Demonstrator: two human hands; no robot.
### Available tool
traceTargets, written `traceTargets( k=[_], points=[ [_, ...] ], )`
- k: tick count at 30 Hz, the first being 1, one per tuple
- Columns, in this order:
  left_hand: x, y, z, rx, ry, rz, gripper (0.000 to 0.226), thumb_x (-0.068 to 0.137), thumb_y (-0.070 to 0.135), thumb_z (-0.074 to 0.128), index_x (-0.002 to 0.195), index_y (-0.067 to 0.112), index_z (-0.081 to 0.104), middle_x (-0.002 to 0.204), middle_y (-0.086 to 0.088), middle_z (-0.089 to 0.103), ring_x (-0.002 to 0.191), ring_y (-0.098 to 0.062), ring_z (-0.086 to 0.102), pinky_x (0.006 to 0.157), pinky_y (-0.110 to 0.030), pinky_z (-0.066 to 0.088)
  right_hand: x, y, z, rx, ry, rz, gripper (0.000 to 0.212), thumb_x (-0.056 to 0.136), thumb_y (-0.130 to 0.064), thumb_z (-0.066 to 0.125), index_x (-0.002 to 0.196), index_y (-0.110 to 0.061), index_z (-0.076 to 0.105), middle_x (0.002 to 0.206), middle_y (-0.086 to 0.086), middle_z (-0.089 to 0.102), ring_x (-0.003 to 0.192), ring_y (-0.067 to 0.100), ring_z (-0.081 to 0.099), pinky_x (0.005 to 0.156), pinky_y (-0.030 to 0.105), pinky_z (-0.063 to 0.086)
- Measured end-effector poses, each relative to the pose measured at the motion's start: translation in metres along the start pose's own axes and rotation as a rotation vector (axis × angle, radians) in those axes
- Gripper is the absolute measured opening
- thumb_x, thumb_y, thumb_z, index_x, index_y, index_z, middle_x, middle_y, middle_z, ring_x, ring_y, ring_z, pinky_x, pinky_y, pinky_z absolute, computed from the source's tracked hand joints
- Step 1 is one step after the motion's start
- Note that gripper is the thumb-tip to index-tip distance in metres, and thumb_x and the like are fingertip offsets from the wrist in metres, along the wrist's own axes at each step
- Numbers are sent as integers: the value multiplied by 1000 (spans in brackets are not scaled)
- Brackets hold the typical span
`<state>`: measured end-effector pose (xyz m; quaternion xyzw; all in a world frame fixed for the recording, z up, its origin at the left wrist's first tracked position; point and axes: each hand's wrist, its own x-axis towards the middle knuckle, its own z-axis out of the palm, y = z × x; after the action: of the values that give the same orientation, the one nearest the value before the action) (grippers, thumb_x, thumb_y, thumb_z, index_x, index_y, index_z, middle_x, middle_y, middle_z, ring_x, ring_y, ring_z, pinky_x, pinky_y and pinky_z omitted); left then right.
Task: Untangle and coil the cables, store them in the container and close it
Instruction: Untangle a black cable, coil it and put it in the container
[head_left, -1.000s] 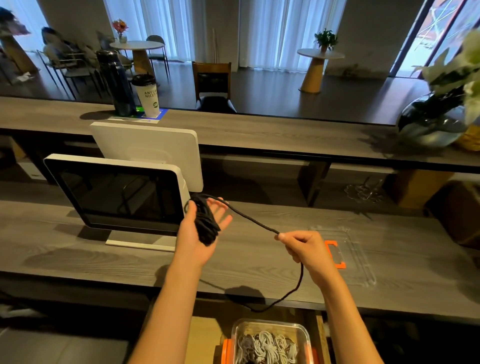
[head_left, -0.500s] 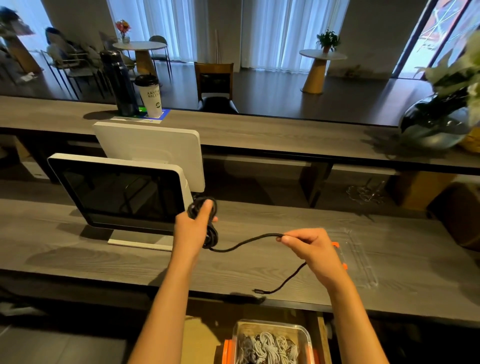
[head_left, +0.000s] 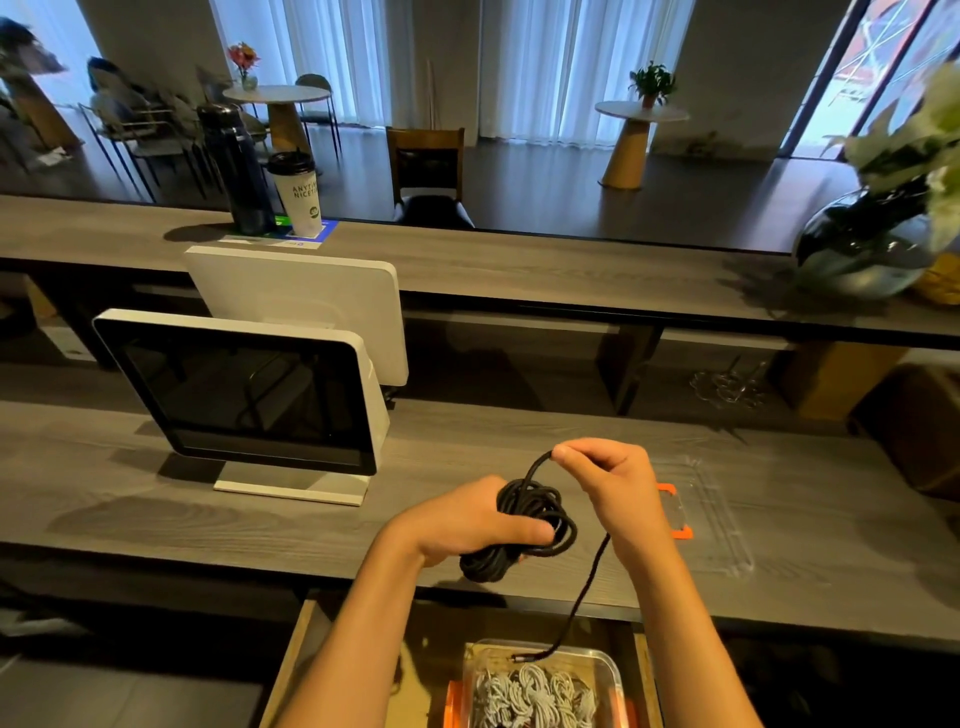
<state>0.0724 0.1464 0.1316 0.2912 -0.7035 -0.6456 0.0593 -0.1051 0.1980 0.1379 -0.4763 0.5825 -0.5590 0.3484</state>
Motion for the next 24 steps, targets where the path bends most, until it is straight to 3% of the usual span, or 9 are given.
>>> traceTargets(
  k=[3,5,8,10,13,15,18,21,24],
  points=[
    [6,3,4,11,110,-1,14,92,36,68,96,22,69,84,8,70,82,-6,66,84,-31,53,2,4,7,-30,41,121,20,91,-12,67,73,-15,75,56,-10,60,53,0,50,55,16,42],
    [7,2,6,19,180,-20,16,95,39,63,97,24,69,83,9,71,80,-3,67,82,-29,52,3,6,11,-41,46,204,21,95,-15,62,78,-14,74,64,-8,64,57,1,52,57,19,41],
    [6,3,8,0,239,-48,21,97,42,60,102,24,69,90,4,74,84,-7,69,85,-31,55,2,3,21,40,42,281,22,100,-25,54,100,-21,76,89,-3,72,80,12,63,71,28,49],
    [6,3,8,-39,246,-70,31,95,47,60,110,21,68,101,-3,74,92,-14,70,93,-37,55,1,2,28,52,32,248,25,102,-28,49,109,-23,73,93,-4,71,90,11,66,75,22,51],
    [7,3,9,-113,249,-110,59,84,68,59,118,20,65,106,-5,73,98,-19,70,99,-43,53,-4,2,38,92,65,215,26,101,-23,52,95,-21,77,86,-8,71,80,-1,64,66,14,50],
    [7,5,12,-143,268,-103,61,87,73,49,116,22,67,101,-1,74,95,-15,70,97,-38,54,-6,6,43,70,113,189,28,100,-22,54,81,-21,75,76,-6,69,76,7,64,68,24,50],
    [11,7,19,-251,332,-130,70,92,76,28,136,31,58,124,-2,68,115,-15,64,107,-41,48,-9,10,52,35,174,173,33,100,-27,53,71,-23,68,64,-4,60,65,12,56,64,36,43],
    [16,6,22,-292,392,-212,98,71,95,24,143,34,51,141,-6,57,130,-21,53,113,-47,41,-9,10,55,-54,229,130,28,99,-32,56,76,-25,69,66,-5,64,66,12,59,62,35,46],
    [21,0,21,-307,370,-252,120,51,106,27,142,32,51,139,-11,58,126,-27,57,108,-49,45,-11,11,56,-41,264,144,20,97,-35,59,84,-25,71,76,-2,68,75,13,65,68,37,52]
  ],
)
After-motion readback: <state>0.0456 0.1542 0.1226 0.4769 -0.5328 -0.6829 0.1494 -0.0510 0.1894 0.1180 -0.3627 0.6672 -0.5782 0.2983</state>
